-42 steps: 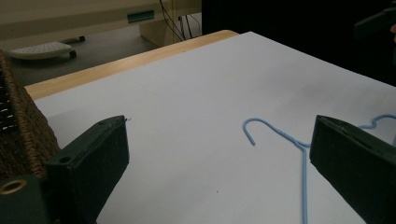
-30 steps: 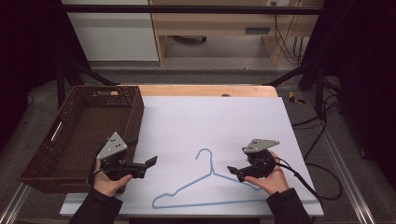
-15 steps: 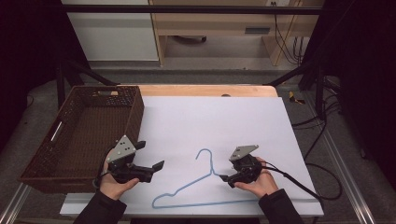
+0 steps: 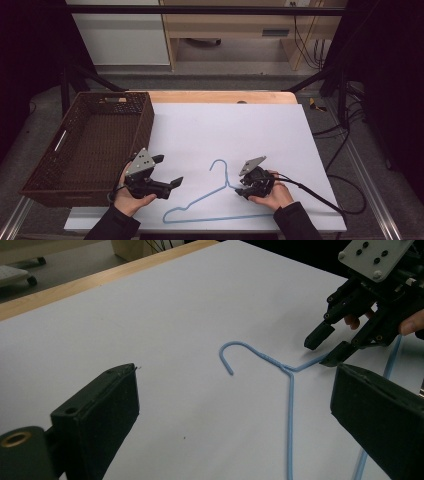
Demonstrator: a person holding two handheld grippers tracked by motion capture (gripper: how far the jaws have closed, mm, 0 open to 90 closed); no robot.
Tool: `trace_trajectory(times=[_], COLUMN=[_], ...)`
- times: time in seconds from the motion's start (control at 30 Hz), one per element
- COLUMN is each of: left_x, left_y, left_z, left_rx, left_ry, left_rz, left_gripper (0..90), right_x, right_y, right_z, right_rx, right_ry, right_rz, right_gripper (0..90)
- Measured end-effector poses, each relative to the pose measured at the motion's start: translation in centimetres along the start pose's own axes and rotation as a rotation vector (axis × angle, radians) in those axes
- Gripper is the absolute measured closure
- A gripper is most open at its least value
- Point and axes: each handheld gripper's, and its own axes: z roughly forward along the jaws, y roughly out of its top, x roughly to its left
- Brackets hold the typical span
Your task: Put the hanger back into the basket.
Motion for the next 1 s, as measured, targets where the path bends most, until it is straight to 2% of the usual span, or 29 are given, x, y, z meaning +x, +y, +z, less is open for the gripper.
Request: trace_trajectory(times=[0.27, 0.47, 0.57, 0.73, 1.0], left_x=[-0.1, -0.2, -0.3, -0.7, -1.3], left_y=[-0.1, -0.2, -0.3, -0.3, -0.5], left_z=[0.2, 0.6, 0.7, 1.1, 1.9], left_rx=[0.008, 0.022, 0.025, 0.039, 0.075], left_ry=[-0.003, -0.013, -0.019, -0.036, -0.071], left_rz=[0.004, 0.006, 0.007, 0.017, 0.032], left_gripper=[5.2, 5.3, 5.2, 5.4, 5.7], right_x=[-0.1, -0.1, -0.1, -0.1, -0.2], right_y=[-0.1, -0.2, -0.2, -0.2, -0.2], right_z=[0.4, 0.1, 0.1, 0.2, 0.1], right_rx=[0.033, 0.062, 0.066, 0.066, 0.068], right_ry=[0.011, 0.02, 0.019, 0.017, 0.035], right_rz=[-0.002, -0.031, -0.042, -0.047, -0.064], right_gripper=[70.0, 77.4, 77.7, 85.7, 86.8])
